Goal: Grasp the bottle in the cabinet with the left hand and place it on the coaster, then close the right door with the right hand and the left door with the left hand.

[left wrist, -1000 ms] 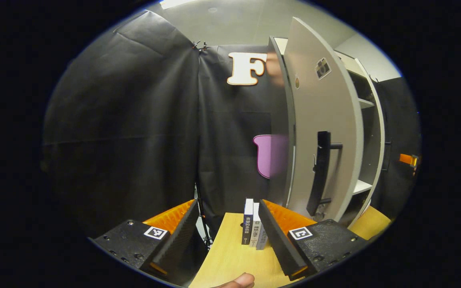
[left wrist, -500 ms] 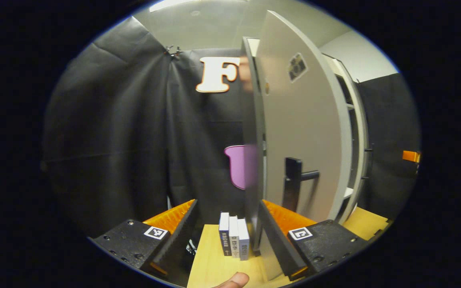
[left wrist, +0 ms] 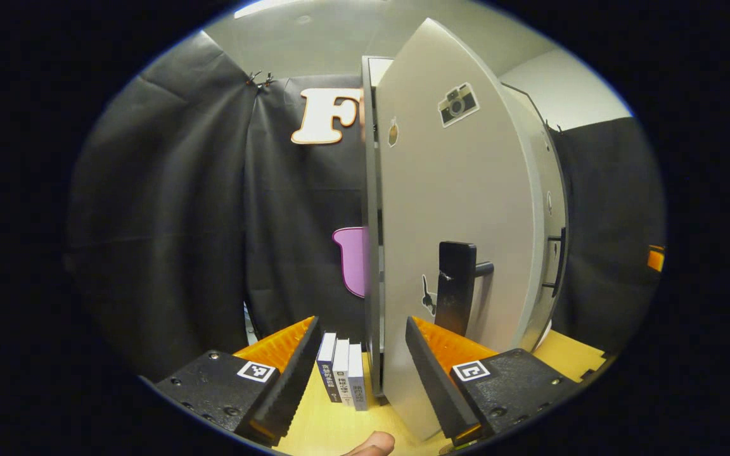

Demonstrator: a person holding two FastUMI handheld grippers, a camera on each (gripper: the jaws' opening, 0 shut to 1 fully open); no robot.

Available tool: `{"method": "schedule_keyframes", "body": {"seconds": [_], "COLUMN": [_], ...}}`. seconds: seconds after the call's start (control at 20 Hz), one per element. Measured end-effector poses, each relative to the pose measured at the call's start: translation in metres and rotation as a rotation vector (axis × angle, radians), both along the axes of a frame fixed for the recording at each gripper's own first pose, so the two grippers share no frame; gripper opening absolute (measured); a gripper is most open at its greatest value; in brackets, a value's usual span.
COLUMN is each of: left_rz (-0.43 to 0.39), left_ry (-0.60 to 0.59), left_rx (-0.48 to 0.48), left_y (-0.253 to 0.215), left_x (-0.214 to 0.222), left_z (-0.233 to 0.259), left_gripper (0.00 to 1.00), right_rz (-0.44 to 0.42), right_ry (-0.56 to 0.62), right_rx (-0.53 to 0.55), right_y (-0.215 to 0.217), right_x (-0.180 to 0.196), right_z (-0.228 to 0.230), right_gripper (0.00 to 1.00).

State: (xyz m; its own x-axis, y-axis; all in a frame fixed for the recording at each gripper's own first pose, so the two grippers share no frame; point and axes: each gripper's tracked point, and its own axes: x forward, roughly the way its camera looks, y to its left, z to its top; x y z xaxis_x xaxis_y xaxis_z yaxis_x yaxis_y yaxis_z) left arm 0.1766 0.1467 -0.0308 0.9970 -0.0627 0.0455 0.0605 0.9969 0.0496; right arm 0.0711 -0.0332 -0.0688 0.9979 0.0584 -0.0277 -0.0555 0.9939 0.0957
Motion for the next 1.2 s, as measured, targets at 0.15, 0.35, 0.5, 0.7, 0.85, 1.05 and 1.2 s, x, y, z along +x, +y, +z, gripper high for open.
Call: {"method": "schedule_keyframes", "body": {"seconds": [0.15, 0.35, 0.5, 0.7, 0.85, 1.05, 1.2], "left_rz": [-0.001, -0.014, 0.018, 0.002, -0.020, -0.027, -0.035], "left_ry": [0.004, 0.039, 0.033, 0.052, 0.055, 0.040, 0.045], "left_rx": [0.004, -0.042, -0.012, -0.068, -0.093, -0.065, -0.088], "left_y": [-0.008, -0.017, -0.013, -0.020, -0.030, -0.049, -0.061], "left_x": [0.001, 0.001, 0.005, 0.006, 0.008, 0.013, 0.017], "left_z": [0.000, -0.005, -0.002, -0.007, -0.007, -0.005, -0.007], "left_gripper": [0.85, 0.85, 0.85, 0.85, 0.87, 0.89, 0.89], "right_rz": [-0.002, 0.028, 0.035, 0.033, 0.029, 0.036, 0.014], "right_ry": [0.000, -0.002, 0.000, 0.030, 0.050, 0.059, 0.062], "right_rx": [-0.009, -0.028, -0.022, -0.021, -0.039, -0.049, -0.050], "right_y": [0.003, 0.020, 0.025, 0.027, 0.027, 0.025, 0.011], "right_x": [-0.006, -0.012, -0.014, -0.018, -0.021, -0.024, -0.027], "right_z": [0.000, -0.001, -0.001, -0.011, -0.016, -0.016, -0.013], "right_gripper": [0.94, 0.89, 0.89, 0.94, 0.94, 0.94, 0.94]}}
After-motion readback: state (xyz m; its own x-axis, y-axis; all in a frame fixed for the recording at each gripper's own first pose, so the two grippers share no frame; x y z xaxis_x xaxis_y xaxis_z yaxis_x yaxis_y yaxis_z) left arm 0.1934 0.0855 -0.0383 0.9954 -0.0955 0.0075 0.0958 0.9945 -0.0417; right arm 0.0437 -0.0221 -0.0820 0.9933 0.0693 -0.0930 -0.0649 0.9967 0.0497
